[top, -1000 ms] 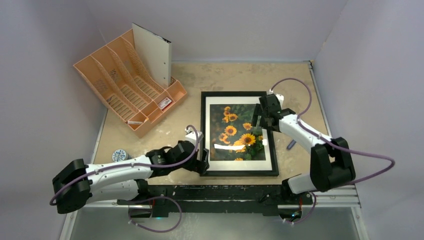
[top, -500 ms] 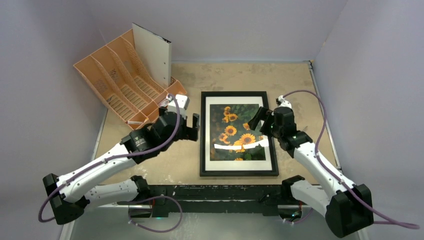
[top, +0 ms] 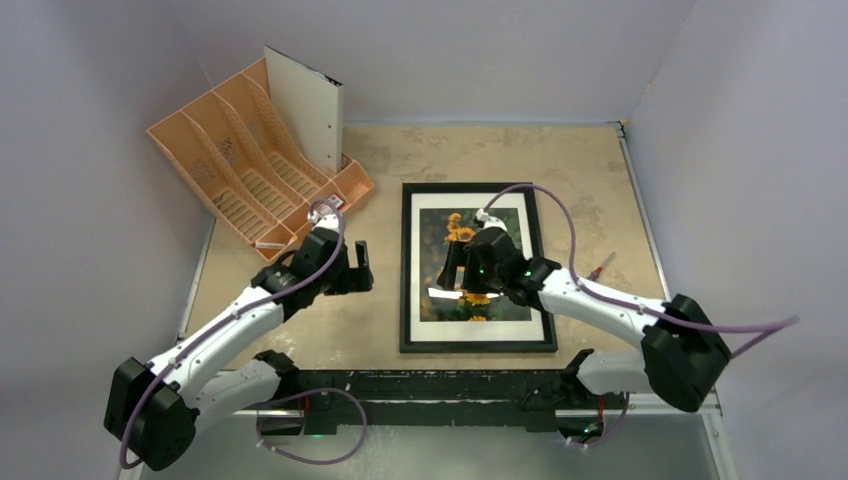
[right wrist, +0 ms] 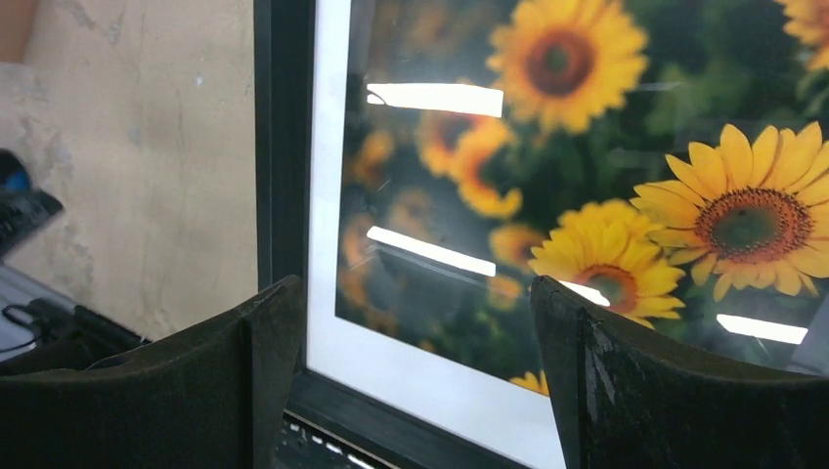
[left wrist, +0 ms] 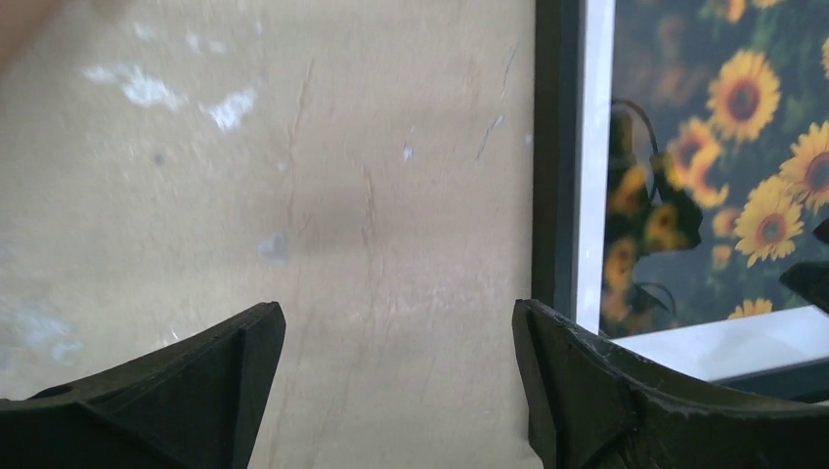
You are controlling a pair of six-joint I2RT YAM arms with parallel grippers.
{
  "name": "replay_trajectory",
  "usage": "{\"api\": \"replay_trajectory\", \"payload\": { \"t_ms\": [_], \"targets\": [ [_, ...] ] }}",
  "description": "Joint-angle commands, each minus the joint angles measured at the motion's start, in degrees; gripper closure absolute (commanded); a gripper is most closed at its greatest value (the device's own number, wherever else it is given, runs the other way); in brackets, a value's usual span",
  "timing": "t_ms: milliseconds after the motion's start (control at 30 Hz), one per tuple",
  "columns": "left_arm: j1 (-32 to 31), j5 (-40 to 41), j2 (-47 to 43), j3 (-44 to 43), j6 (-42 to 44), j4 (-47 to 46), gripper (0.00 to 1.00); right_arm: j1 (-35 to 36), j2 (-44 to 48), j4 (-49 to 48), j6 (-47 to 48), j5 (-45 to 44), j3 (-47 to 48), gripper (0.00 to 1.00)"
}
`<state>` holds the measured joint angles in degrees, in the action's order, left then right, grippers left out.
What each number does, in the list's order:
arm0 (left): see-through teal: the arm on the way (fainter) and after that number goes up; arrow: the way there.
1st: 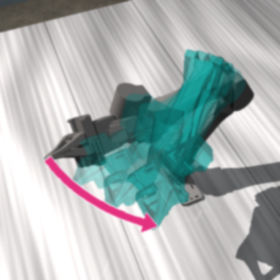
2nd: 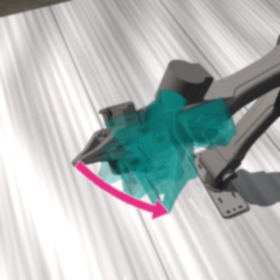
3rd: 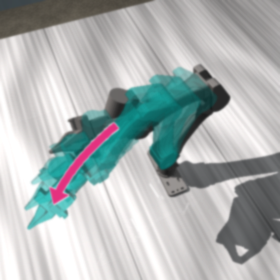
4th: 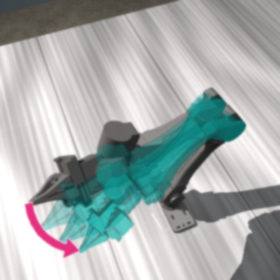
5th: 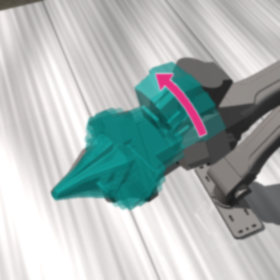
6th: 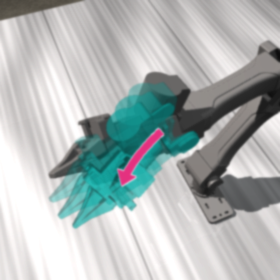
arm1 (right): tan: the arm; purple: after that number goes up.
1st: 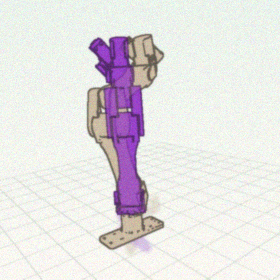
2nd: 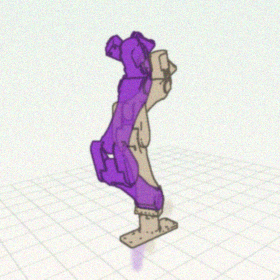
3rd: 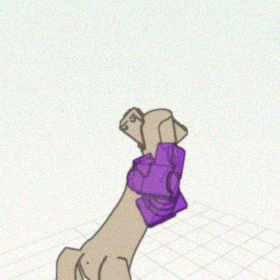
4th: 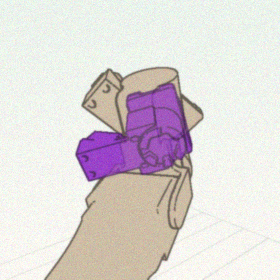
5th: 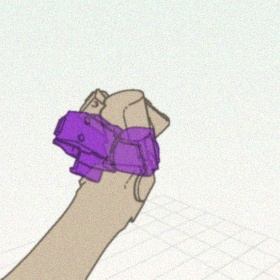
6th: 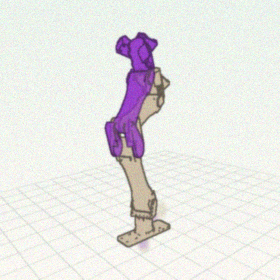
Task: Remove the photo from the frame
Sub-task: Adjust the photo frame at the center of the board, then turn over the photo frame at the center of the board.
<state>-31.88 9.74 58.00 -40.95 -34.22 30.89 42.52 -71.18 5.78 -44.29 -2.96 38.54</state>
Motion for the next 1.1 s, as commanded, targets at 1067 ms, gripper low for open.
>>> {"api": "replay_trajectory", "payload": {
  "t_ms": [1067],
  "targets": [
    [0.25,12.66,-10.53,8.41,-7.98,1.88,0.07,24.64,-30.5,22.5,-16.86,-25.27,32.46,0.2]
  ]
}}
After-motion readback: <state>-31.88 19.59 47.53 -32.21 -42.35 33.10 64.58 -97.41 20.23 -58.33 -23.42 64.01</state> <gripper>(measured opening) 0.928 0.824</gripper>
